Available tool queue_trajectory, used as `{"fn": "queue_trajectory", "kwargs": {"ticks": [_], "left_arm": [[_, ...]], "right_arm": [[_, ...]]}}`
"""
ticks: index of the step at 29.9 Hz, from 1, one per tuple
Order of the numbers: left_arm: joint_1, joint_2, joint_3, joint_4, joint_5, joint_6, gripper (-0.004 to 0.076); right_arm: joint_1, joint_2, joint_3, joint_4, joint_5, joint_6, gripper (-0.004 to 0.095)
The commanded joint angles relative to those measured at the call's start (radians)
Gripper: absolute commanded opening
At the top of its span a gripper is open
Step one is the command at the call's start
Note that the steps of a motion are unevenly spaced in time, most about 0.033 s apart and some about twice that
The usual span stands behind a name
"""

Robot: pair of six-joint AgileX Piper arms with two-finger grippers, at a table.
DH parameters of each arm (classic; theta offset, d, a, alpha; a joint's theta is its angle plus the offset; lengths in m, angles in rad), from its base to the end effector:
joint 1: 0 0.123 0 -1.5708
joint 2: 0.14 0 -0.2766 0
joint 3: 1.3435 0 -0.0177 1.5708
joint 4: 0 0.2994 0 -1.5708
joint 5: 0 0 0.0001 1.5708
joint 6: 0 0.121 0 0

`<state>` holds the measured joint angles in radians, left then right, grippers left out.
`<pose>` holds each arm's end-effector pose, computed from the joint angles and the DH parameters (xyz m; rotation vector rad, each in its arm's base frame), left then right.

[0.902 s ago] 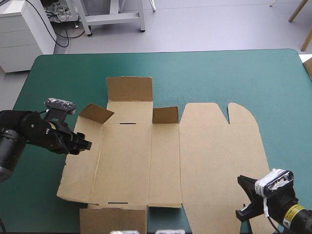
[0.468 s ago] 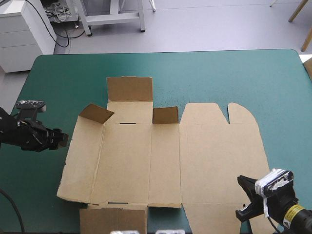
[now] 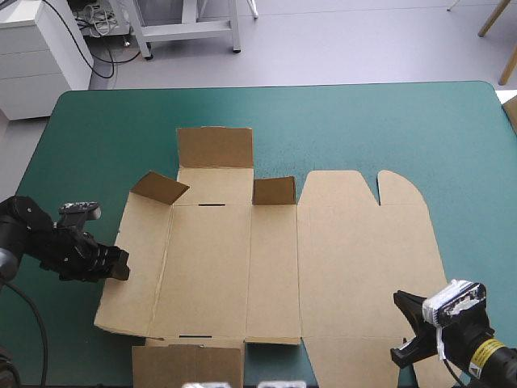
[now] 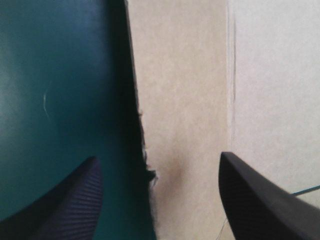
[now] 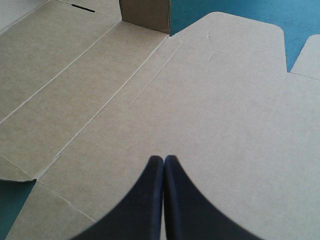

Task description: Fold the box

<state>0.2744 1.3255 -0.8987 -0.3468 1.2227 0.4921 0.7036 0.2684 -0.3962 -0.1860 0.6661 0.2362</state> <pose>0.2630 0.0339 0.2004 0.1485 2.9747 -0.4500 0.1183 0.0823 0.2625 -0.5437 1.9578 0.3887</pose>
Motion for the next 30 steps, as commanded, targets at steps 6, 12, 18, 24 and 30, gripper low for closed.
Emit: {"fn": "queue_trajectory", "kwargs": {"ticks": [6,12,18,24,30], "left_arm": [[0.002,0.018,0.064,-0.177,0.058,0.052,0.0475],[0.000,0.019,0.098,-0.233,0.058,0.089,0.0475],[0.000,0.019,0.112,-0.235,0.058,0.089,0.0429],[0.000,0.019,0.112,-0.239,0.058,0.091,0.0222],[0.000,0.019,0.112,-0.240,0.058,0.173,-0.0008]], "right_arm": [[-0.004,0.010,-0.028,-0.013,-0.068,-0.002,-0.0016],[-0.004,0.010,-0.028,-0.013,-0.068,-0.002,-0.0016],[-0.004,0.010,-0.028,-0.013,-0.068,-0.002,-0.0016],[-0.004,0.010,-0.028,-0.013,-0.068,-0.002,-0.0016],[-0.004,0.010,-0.028,-0.013,-0.068,-0.002,-0.0016]]}}
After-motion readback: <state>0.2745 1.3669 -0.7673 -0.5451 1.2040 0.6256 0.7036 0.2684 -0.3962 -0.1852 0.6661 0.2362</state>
